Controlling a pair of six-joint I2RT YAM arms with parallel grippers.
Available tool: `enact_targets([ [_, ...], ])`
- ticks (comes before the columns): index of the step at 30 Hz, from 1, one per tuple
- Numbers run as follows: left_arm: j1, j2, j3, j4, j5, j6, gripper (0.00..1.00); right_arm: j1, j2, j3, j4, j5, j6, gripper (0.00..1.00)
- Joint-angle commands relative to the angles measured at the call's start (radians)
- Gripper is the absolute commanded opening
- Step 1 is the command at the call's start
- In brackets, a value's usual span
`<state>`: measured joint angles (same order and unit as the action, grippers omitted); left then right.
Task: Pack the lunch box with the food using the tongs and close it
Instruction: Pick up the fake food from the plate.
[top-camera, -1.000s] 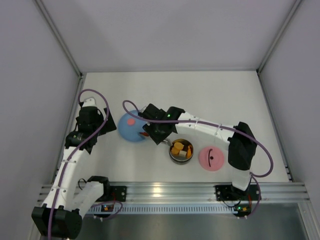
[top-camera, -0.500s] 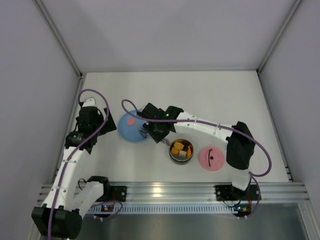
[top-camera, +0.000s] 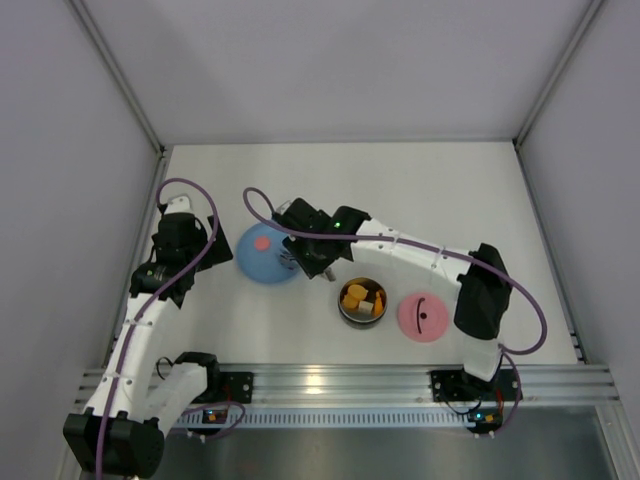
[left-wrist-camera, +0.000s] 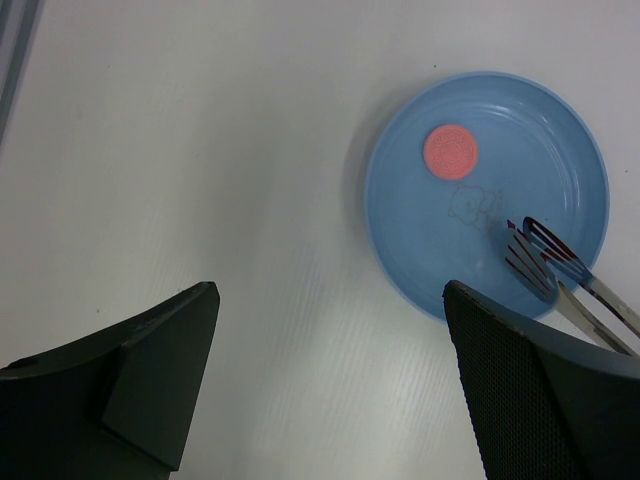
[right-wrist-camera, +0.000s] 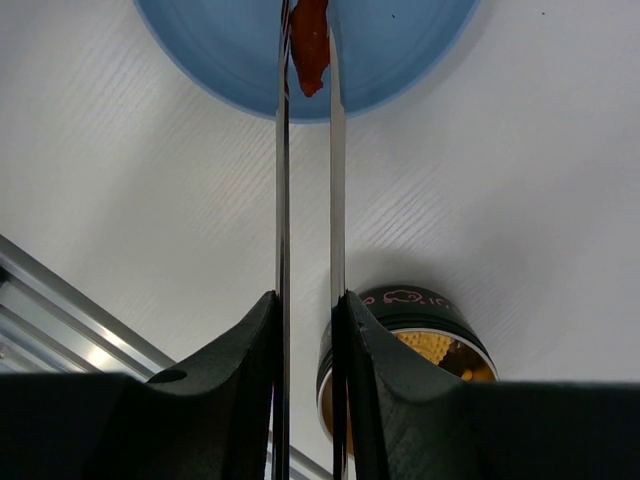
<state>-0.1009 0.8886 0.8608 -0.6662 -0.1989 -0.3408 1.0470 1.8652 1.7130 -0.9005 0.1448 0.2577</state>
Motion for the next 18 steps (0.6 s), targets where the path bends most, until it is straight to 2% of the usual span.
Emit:
enact_targets([
  [1,-0.005,-0.005,-0.005,0.013,-0.007,0.008,0.99,-0.019,-0.078,0.057,0.031,0.030,0.018,0.19],
  [11,-0.005,-0.008,-0.005,0.014,-0.004,0.008,0.99,-0.021,-0.196,0.019,0.008,0.045,0.038,0.18],
  [14,-0.005,-0.008,-0.005,0.014,-0.002,0.008,0.99,-0.021,-0.279,-0.025,-0.021,0.071,0.049,0.18],
  [18,-0.006,-0.010,-0.005,0.014,-0.002,0.008,0.99,-0.021,-0.469,-0.159,-0.055,0.119,0.075,0.19],
])
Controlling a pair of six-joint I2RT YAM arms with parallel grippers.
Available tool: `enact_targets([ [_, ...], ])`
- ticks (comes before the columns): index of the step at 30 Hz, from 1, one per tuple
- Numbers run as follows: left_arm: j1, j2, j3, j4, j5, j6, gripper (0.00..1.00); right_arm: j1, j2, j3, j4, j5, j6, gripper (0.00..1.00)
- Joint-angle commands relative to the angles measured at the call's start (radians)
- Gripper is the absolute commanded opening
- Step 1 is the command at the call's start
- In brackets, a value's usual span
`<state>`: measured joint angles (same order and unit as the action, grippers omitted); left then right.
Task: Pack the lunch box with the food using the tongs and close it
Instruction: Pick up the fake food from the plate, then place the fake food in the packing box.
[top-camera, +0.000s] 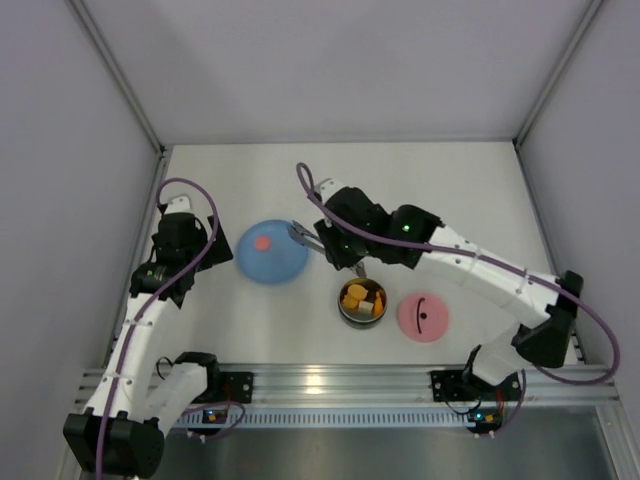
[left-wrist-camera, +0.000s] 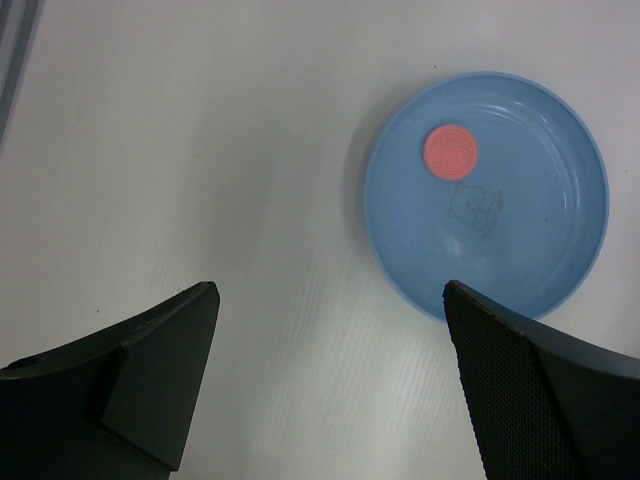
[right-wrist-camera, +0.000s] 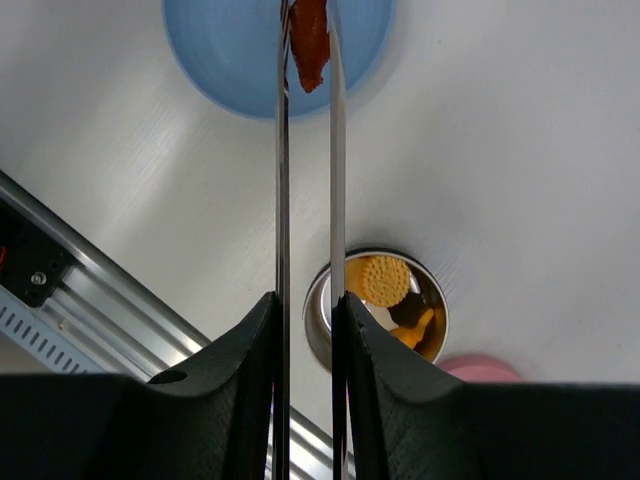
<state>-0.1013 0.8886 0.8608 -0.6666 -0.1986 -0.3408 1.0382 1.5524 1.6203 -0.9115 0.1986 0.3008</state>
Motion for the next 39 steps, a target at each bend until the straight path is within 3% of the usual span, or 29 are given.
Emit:
enact_targets([
  [1,-0.006,-0.010,-0.005,0.015,-0.001,0.008,0.99,-0.012,-0.193,-0.091,-0.056,0.070,0.046,0.20],
  [9,-0.008,-0.013,-0.005,0.015,-0.004,0.006,0.99,-0.012,-0.541,-0.339,-0.204,0.111,0.132,0.22],
  [15,-0.008,-0.010,-0.003,0.010,-0.005,0.008,0.99,-0.012,-0.658,-0.477,-0.262,0.105,0.181,0.22],
  [33,-0.008,-0.011,-0.002,0.009,-0.004,0.009,0.99,-0.012,-0.664,-0.582,-0.184,0.009,0.189,0.22],
  [39,-0.008,-0.011,-0.002,0.009,-0.004,0.009,0.99,-0.012,-0.657,-0.570,-0.175,0.005,0.187,0.26],
])
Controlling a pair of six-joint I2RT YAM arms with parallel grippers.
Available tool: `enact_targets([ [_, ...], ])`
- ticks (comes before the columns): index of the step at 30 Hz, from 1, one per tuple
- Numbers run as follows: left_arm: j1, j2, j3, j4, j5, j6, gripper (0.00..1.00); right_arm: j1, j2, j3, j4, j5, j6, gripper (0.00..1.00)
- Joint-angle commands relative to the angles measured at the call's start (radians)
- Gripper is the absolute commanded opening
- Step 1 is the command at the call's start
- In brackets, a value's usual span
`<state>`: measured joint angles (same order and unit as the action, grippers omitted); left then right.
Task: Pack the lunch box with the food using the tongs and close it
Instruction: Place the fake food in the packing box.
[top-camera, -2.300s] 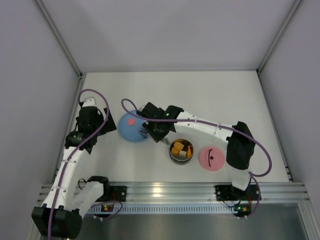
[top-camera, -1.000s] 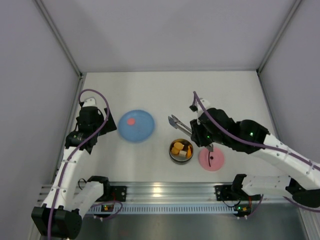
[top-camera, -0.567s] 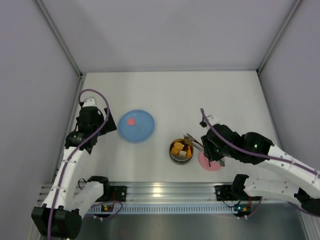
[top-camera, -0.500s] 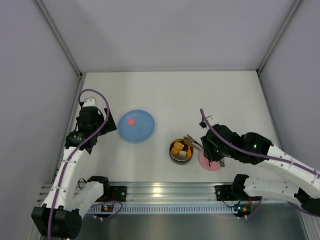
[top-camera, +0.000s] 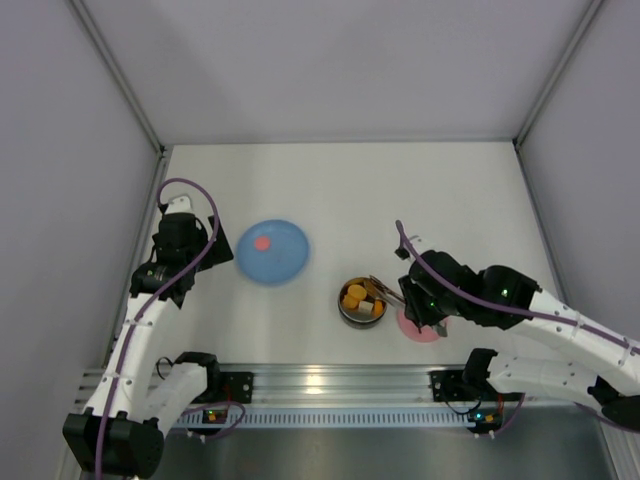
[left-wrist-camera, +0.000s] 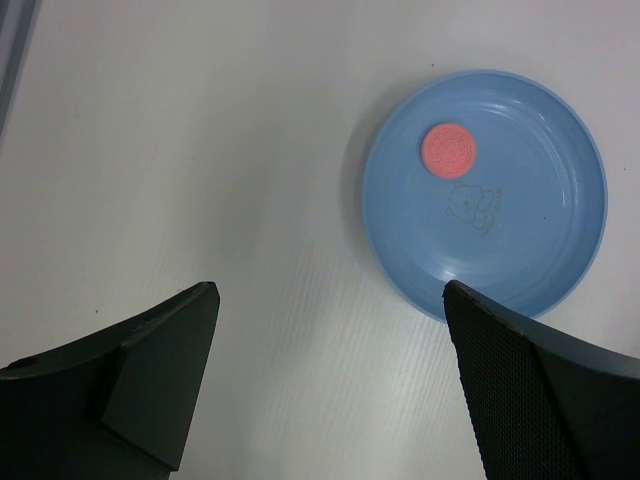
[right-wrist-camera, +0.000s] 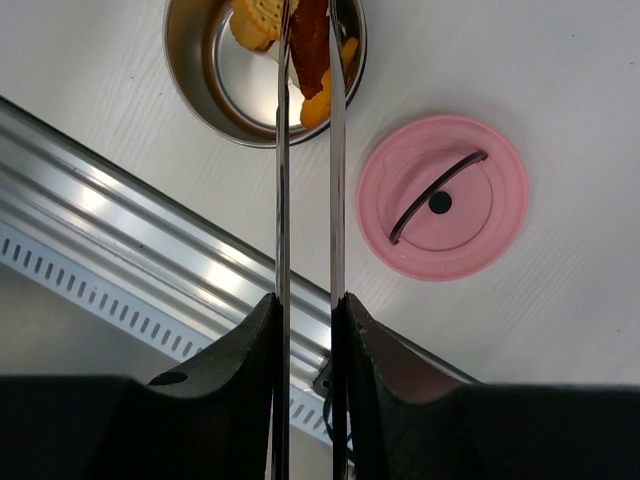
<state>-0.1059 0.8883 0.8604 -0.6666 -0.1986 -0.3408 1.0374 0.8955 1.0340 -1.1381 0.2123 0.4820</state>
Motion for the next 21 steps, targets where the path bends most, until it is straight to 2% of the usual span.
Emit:
enact_targets([
  [1,-0.003,-0.011,-0.001,0.009,-0.004,0.010,0.99,-0.011,0.002,0.020,0.052,-0.010,0.006,0.27],
  [14,-0.003,-0.011,-0.001,0.012,-0.005,0.008,0.99,-0.010,0.036,0.053,0.067,-0.022,-0.011,0.41],
  [21,-0.003,-0.011,-0.001,0.009,-0.005,0.008,0.99,-0.010,0.068,0.115,0.066,-0.019,-0.028,0.42],
])
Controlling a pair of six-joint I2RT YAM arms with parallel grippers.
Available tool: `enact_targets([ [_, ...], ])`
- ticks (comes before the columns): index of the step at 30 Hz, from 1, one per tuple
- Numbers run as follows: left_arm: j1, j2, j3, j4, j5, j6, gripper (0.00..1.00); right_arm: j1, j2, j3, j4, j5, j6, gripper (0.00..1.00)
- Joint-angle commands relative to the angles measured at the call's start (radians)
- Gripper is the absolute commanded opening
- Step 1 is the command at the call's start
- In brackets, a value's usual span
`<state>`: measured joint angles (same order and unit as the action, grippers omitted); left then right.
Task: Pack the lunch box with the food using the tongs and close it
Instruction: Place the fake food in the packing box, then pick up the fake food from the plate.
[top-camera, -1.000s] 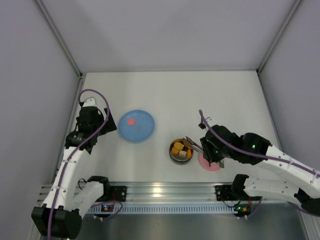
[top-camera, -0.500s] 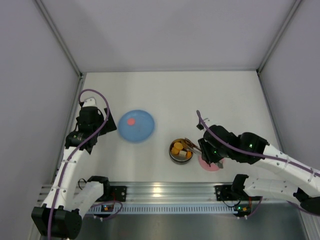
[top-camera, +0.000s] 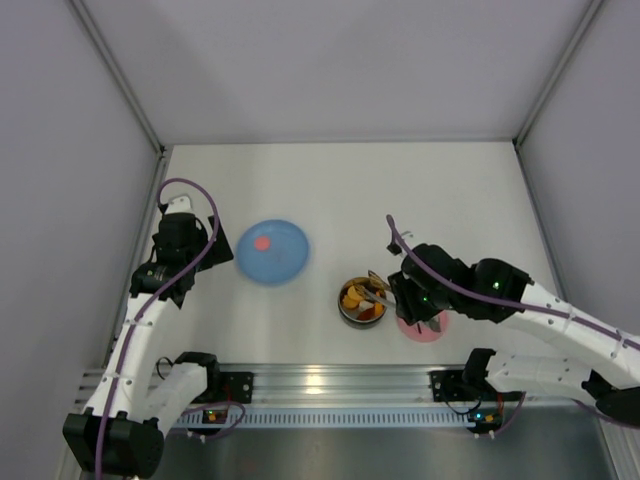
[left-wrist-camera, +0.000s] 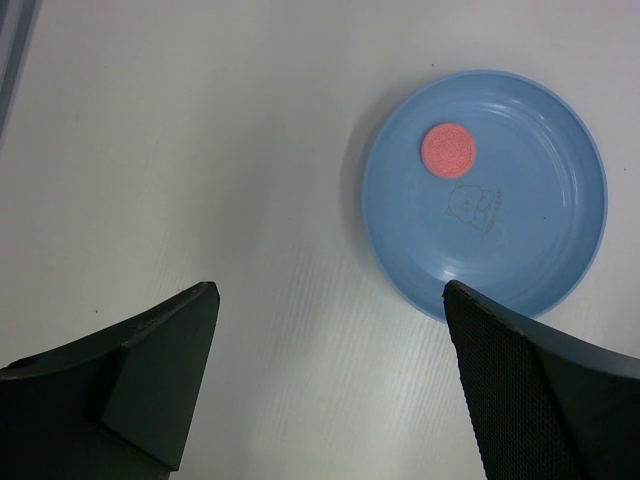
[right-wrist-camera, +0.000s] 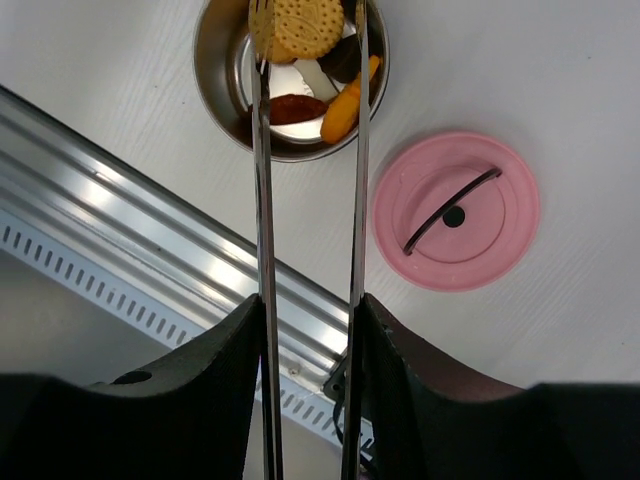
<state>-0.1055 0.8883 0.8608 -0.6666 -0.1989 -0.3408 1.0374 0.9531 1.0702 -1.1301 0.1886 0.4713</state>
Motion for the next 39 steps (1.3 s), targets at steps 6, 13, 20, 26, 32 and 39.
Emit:
enact_targets([
  [6,-0.003,-0.011,-0.002,0.010,-0.004,0.008,0.99,-0.010,0.093,0.200,0.082,-0.006,-0.049,0.42],
  [13,-0.003,-0.008,-0.003,0.009,-0.008,0.008,0.99,-0.010,0.376,0.400,0.203,-0.026,-0.115,0.42],
  [20,-0.005,0.003,-0.002,0.007,-0.014,0.005,0.99,-0.010,0.741,0.678,0.279,-0.014,-0.151,0.43],
  [26,-0.007,0.005,-0.003,0.007,-0.022,0.005,0.99,-0.014,1.006,0.882,0.291,0.008,-0.152,0.46],
  [32,-0.007,0.008,-0.005,0.007,-0.020,0.003,0.99,-0.020,1.104,0.933,0.328,0.017,-0.137,0.48],
  [39,-0.007,0.008,-0.005,0.005,-0.023,0.002,0.99,-0.022,1.139,0.932,0.359,-0.008,-0.128,0.48],
])
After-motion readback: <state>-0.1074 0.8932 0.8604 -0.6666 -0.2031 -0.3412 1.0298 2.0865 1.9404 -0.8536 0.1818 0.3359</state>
